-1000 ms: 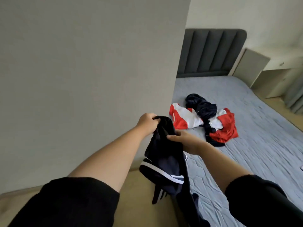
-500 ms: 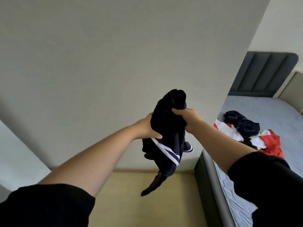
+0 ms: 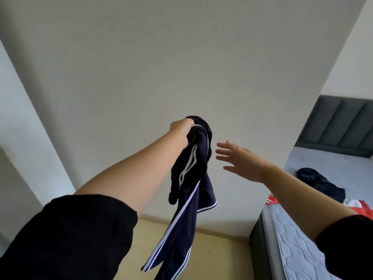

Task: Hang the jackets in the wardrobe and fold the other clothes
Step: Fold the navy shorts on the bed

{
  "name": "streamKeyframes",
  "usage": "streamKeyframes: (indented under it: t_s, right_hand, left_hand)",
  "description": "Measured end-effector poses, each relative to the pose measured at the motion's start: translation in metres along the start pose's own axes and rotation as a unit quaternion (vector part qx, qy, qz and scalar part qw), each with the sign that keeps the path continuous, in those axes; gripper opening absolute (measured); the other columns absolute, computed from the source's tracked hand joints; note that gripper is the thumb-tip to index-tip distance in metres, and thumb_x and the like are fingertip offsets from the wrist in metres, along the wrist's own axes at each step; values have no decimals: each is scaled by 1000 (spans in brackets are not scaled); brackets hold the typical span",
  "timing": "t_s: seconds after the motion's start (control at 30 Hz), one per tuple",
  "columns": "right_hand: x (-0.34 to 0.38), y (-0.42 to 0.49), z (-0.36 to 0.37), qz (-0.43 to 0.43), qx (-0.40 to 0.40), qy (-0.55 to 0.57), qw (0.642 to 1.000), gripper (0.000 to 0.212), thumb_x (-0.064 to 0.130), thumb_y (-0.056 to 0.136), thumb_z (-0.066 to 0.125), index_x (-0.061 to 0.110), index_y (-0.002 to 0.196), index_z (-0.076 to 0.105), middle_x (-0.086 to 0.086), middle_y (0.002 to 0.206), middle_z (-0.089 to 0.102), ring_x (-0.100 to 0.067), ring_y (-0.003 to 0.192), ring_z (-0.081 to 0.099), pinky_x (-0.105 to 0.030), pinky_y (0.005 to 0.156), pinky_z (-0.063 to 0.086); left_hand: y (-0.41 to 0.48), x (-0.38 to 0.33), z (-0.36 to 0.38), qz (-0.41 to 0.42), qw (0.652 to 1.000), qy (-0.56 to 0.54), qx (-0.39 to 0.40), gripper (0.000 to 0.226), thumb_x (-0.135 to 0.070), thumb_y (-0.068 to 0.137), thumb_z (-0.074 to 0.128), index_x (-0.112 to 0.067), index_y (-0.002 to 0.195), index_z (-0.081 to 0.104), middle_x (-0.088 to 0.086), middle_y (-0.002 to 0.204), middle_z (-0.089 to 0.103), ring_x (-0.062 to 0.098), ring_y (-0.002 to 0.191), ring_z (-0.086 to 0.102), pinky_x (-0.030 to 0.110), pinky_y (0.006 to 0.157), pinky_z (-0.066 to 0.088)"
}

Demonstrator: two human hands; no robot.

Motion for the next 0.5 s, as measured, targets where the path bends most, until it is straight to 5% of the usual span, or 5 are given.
streamKeyframes:
  t_s: [0.07,0.13,0.3,0.4,0.5]
  right_hand:
    - [-5,-11,22,-3,74,-40,996,88,70,62,67,27,135,42,12,136,50,-6,124,46,-36,103,33]
    - [-9,-15,38,-34,85,-77,993,67,46,75,71,26,132,44,10,128,57,-8,119,53,-33,97,41]
    - [-2,-15,17,-60,-170,-139,974,20,14,92,57,-1,104,62,-9,85,61,-23,78,58,-39,73,50]
    - [10,-18,10,-45,-180,-43,982,19,21,95,54,9,82,62,-9,79,62,-25,73,59,-37,70,49]
    - [31,-16,8,-56,-190,11,980,18,20,95,54,12,80,61,-7,82,66,-23,79,64,-35,73,53]
  left_hand:
    - [-8,5,4,-9,999,-30,0,18,1,80,55,-7,96,59,13,86,58,27,75,58,30,67,49]
    - [-18,8,11,-18,998,-64,19,19,2,80,54,-7,97,59,14,86,58,26,71,58,29,57,48]
    - [-34,2,14,-6,994,-91,62,14,4,82,45,-4,78,57,12,73,55,21,64,55,19,44,46]
    - [-40,-1,11,-2,981,-137,134,20,-3,90,43,-8,74,53,8,72,53,19,71,55,26,60,49]
    - [-50,5,8,48,983,43,173,10,-20,93,51,-21,103,51,-1,93,56,16,89,56,30,73,47]
Point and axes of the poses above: each hand's wrist, its own y-axis towards the middle knuckle, its own z-axis out of the palm, x = y × z, the point moved 7 cm from there along y, towards the middle knuckle
